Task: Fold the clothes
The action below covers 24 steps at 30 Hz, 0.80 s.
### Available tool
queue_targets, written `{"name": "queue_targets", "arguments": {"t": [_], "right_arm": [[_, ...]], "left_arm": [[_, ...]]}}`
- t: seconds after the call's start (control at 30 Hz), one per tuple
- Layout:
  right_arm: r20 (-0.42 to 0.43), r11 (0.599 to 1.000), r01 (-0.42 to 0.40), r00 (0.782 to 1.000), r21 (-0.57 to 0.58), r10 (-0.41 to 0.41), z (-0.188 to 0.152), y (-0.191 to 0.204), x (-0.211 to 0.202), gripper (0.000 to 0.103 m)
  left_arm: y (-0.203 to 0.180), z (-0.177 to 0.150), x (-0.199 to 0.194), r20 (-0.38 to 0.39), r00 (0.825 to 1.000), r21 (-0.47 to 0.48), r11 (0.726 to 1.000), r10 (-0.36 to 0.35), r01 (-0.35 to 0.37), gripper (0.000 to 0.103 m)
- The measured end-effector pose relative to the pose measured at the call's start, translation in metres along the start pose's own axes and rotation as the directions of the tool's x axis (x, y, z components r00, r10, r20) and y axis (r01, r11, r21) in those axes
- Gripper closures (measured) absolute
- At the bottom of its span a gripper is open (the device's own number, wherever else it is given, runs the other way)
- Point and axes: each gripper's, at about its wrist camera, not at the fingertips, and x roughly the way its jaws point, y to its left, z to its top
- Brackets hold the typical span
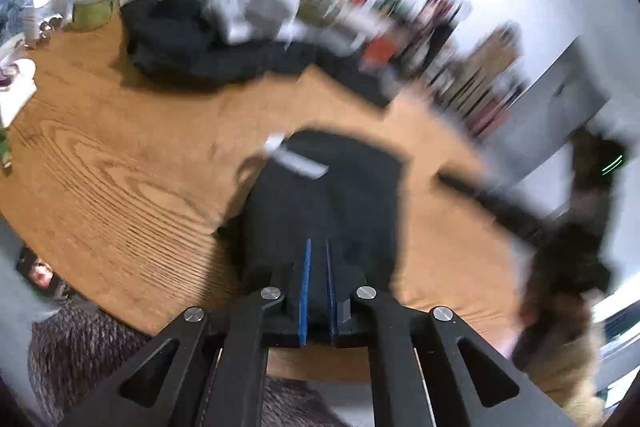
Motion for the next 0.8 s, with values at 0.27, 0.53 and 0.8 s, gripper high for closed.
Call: {"name": "queue_targets", "arguments": {"t": [0.27,0.53,0.8], "right_arm": [[-0.187,0.993,0.055,0.982,0.105,-0.035,0.020,-0.041,0.108,0.078],[-0.130,0.980,0.002,0.991,0.197,0.024,0.026,-0.057,0.104,0.075],[-0.213,0.998,-0.065,0.975,-0.026,0.058,0.044,0.023,0.125,0.074]], "left_arm": [[0.039,-0.011,0.029,-0.024,1.000,-0.096,0.995,-0.011,0.008,0.099],[0.015,0.000,0.017,-0.021,0.994,0.063,0.992,0.111,-0.110,0.100],[-0.011,-0.027,0.039,-0.059,0.995,0.187,0.980,0.083,-0.071,0.100]]}}
